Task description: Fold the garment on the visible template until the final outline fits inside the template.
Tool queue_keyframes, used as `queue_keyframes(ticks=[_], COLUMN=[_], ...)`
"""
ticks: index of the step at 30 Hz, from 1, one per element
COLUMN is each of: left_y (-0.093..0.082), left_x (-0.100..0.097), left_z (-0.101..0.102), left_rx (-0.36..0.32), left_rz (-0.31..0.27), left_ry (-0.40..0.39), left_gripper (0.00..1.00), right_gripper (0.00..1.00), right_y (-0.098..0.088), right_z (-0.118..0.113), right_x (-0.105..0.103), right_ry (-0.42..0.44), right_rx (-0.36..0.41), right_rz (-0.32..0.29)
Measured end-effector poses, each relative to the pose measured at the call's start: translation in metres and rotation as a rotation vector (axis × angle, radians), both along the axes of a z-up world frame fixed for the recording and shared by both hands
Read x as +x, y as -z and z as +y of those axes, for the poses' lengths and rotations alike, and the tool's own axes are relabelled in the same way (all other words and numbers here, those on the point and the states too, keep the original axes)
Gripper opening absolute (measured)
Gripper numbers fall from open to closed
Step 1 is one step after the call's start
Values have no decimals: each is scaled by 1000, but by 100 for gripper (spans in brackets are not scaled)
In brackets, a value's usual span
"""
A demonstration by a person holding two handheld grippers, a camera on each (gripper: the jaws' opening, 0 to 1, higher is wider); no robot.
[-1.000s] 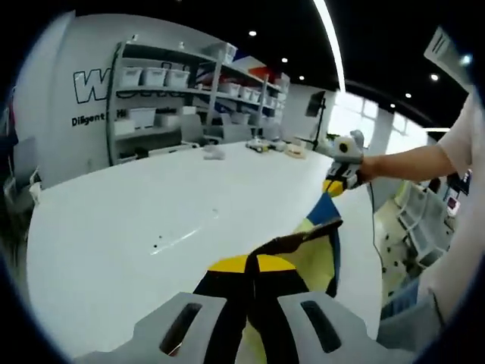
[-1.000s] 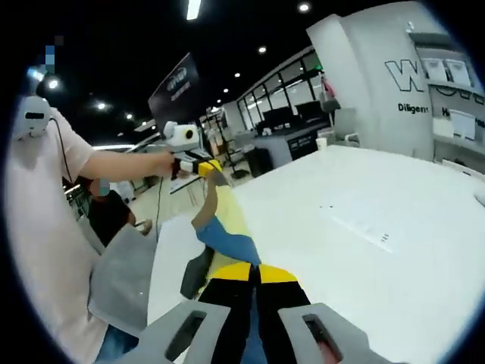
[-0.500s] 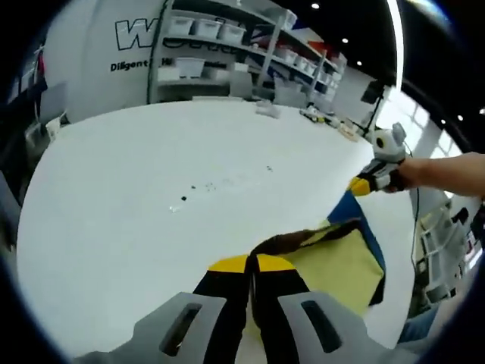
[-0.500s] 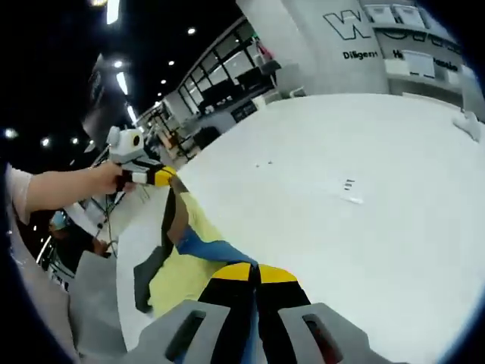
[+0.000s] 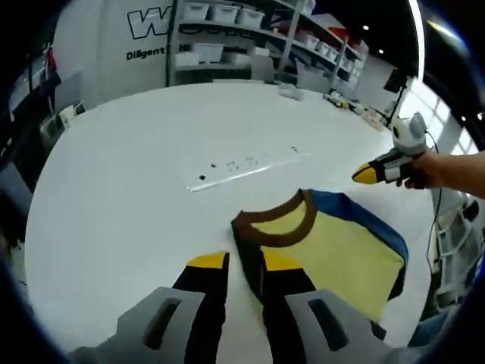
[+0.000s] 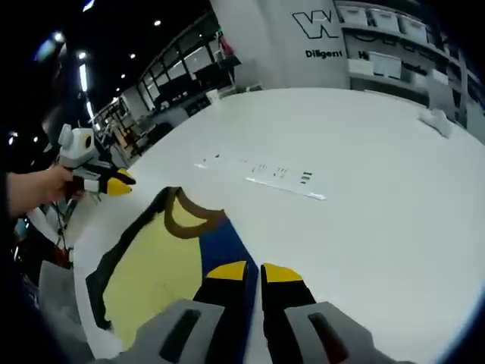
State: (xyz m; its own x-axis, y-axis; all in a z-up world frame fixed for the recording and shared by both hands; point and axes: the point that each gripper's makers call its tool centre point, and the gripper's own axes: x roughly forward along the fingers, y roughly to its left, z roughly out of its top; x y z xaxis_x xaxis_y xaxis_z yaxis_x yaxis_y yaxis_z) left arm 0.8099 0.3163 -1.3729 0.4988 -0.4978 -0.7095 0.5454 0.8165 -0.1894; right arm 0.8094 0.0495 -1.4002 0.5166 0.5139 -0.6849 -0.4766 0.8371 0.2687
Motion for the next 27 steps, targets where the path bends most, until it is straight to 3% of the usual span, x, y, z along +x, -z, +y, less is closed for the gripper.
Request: queue_keyframes(ticks=[4, 9, 12, 19, 23, 27], left_y=[-8, -10, -12, 13, 31, 42], left_x=[-30, -84, -115, -193, -220, -230], left_z=[-1, 1, 6, 14, 8, -5], left_rx=[-18, -36, -57, -74, -32, -49], left_rz=[-12, -19, -18, 58, 97, 124], left_ry=[43, 112, 120, 150, 205, 196], left_gripper=[18, 26, 35, 52, 58, 56], right_gripper=[7, 18, 27, 39, 48, 54], right_y=[-10, -14, -17, -12, -2, 5], right_z=[9, 14, 14, 2, -8, -13], right_x=[-28, -75, -103, -157, -182, -197], right_ry=[-34, -88, -100, -59, -29, 23], right_rx=[32, 4, 20, 9, -24, -20], right_rz=[-27, -79, -93, -121, -117, -107])
